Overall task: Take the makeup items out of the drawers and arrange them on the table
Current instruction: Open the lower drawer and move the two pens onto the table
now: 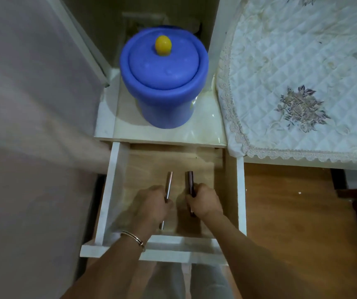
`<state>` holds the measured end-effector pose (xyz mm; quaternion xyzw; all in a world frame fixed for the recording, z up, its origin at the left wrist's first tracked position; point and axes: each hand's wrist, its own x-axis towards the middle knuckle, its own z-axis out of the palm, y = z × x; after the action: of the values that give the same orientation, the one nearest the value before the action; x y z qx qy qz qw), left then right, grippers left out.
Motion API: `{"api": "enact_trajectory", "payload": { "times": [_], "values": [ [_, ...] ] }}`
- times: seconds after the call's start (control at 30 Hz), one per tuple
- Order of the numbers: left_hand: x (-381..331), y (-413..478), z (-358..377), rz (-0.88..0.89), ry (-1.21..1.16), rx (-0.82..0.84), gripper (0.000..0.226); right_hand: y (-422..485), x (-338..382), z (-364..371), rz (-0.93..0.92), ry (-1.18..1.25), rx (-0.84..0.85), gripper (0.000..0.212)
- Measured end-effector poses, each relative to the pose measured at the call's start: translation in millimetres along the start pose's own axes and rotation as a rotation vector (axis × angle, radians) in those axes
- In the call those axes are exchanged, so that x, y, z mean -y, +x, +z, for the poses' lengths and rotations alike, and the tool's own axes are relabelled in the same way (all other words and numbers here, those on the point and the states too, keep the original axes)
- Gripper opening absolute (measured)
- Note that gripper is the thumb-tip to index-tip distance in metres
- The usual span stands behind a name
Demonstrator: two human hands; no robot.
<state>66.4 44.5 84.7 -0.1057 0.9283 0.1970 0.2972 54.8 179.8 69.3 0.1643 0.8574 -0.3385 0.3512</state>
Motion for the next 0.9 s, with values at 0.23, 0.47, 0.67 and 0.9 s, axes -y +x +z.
{"api": "enact_trajectory", "payload": {
  "times": [0.23, 0.47, 0.67, 0.9],
  "values": [
    [-49, -36, -54, 0.202, -0.261, -0.084, 0.022, -51, 8, -76, -0.217, 0.090, -0.221, 0.011],
    [-160, 15, -97, 0.358, -0.414, -0.257, 0.005, -26, 19, -194, -0.261, 0.229, -0.534, 0.016],
    [-243, 87, -102, 0.299, -0.457, -0.234, 0.017, 43, 19, -271, -0.204, 0.175, -0.623, 0.024],
    [-260, 125, -97, 0.207, -0.408, -0.220, 0.021, 77, 8, -287, -0.168, 0.109, -0.591, 0.025]
  ]
}}
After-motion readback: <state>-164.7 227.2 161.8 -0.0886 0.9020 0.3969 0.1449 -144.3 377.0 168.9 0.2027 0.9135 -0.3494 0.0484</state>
